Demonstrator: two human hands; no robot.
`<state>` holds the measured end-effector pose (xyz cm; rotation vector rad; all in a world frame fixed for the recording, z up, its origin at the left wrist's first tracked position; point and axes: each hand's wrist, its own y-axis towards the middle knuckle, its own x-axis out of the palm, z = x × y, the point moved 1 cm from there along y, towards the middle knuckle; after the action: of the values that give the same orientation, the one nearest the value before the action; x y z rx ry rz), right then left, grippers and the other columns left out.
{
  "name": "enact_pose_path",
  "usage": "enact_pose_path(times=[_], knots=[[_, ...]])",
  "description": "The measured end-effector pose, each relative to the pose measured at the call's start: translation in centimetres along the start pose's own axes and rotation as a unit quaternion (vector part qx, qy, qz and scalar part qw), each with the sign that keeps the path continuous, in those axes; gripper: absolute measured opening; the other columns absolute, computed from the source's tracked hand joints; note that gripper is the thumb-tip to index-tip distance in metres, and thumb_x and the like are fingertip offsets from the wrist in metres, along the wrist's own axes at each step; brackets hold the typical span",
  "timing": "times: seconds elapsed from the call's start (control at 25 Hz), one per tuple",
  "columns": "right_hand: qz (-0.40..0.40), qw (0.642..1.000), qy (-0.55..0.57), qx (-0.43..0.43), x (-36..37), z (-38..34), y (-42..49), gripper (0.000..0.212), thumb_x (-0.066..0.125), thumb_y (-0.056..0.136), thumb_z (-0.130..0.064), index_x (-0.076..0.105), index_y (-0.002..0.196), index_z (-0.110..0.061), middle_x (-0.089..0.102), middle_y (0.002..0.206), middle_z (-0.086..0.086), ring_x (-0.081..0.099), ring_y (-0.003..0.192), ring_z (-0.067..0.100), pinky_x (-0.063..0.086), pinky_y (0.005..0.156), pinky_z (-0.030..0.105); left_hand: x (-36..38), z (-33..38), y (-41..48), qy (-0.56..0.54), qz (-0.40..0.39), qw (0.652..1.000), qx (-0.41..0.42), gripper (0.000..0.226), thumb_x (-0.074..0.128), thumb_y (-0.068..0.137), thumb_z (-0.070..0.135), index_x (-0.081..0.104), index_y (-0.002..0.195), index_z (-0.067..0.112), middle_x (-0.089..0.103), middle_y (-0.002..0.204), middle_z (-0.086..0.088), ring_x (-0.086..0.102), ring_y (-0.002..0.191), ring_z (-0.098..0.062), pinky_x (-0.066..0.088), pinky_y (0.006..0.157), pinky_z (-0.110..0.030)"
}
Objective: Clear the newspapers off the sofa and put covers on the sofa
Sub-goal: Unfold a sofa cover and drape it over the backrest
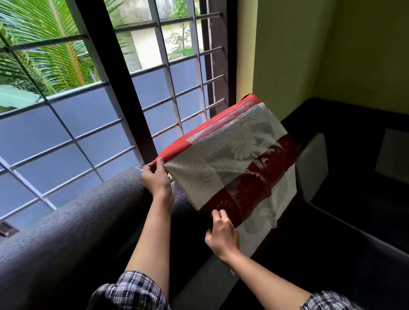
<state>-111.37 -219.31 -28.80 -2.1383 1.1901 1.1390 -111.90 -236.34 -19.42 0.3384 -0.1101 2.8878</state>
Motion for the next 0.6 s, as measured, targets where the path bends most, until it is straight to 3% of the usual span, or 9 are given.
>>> enact_pose_path(times=[0.08,0.16,0.28,0.4,0.52,0.6], knots=[[-0.005,1.000,-0.009,0.007,0.0,0.2,0.0,0.042,0.048,0.084,-0.001,0.042,0.124,-0.011,0.043,0.123,0.006,0.057,0.105,0.025,0.045,0.073,0.031,-0.2,-0.2,0.1,0.042,-0.005,0.999,0.001,0.018,0.065,0.085,0.024,0.053,0.071,0.024,0.057,0.072,-0.006,0.053,0.064,-0.018,0.052,0.070,-0.038],[-0.002,1.000,-0.007,0.001,-0.3,0.4,0.4,0.041,0.044,0.084,0.008,0.044,0.122,-0.008,0.045,0.120,0.008,0.058,0.103,0.028,0.043,0.072,0.031,-0.3,-0.7,0.6,0.074,-0.020,0.997,-0.002,0.016,0.069,0.081,0.029,0.056,0.072,0.023,0.062,0.081,-0.008,0.059,0.076,-0.023,0.054,0.079,-0.043],[-0.011,1.000,-0.015,-0.019,-1.0,1.0,1.0,0.021,0.039,0.083,0.010,0.046,0.092,-0.007,0.048,0.096,0.009,0.059,0.094,0.030,0.032,0.062,0.030,-0.2,-0.9,0.5,0.085,-0.037,0.996,0.001,0.010,0.068,0.082,0.023,0.062,0.080,0.015,0.060,0.074,-0.008,0.057,0.068,-0.022,0.055,0.066,-0.037],[0.017,1.000,0.008,-0.023,-0.8,1.7,0.4,0.009,0.048,0.075,0.001,0.049,0.081,-0.006,0.055,0.088,0.011,0.061,0.080,0.031,0.032,0.055,0.028,-0.2,-1.0,0.5,0.080,-0.033,0.996,0.020,0.015,0.063,0.086,0.016,0.060,0.072,0.016,0.052,0.062,-0.002,0.047,0.055,-0.014,0.048,0.051,-0.022],[0.084,0.995,0.019,-0.059,0.1,2.1,-1.4,0.014,0.055,0.052,-0.014,0.048,0.064,-0.012,0.052,0.064,0.001,0.058,0.052,0.023,0.034,0.036,0.025,-0.4,-1.1,0.6,0.093,-0.010,0.995,0.038,0.013,0.063,0.084,0.019,0.060,0.072,0.018,0.052,0.064,-0.006,0.049,0.064,-0.020,0.054,0.061,-0.035],[0.107,0.991,0.025,-0.073,0.1,2.1,-1.7,0.008,0.047,0.053,-0.022,0.048,0.059,-0.016,0.050,0.060,-0.002,0.055,0.049,0.018,0.034,0.034,0.023,-0.6,-1.2,0.8,0.093,0.000,0.995,0.033,0.016,0.062,0.084,0.022,0.059,0.068,0.021,0.054,0.066,-0.006,0.049,0.068,-0.020,0.053,0.067,-0.041]])
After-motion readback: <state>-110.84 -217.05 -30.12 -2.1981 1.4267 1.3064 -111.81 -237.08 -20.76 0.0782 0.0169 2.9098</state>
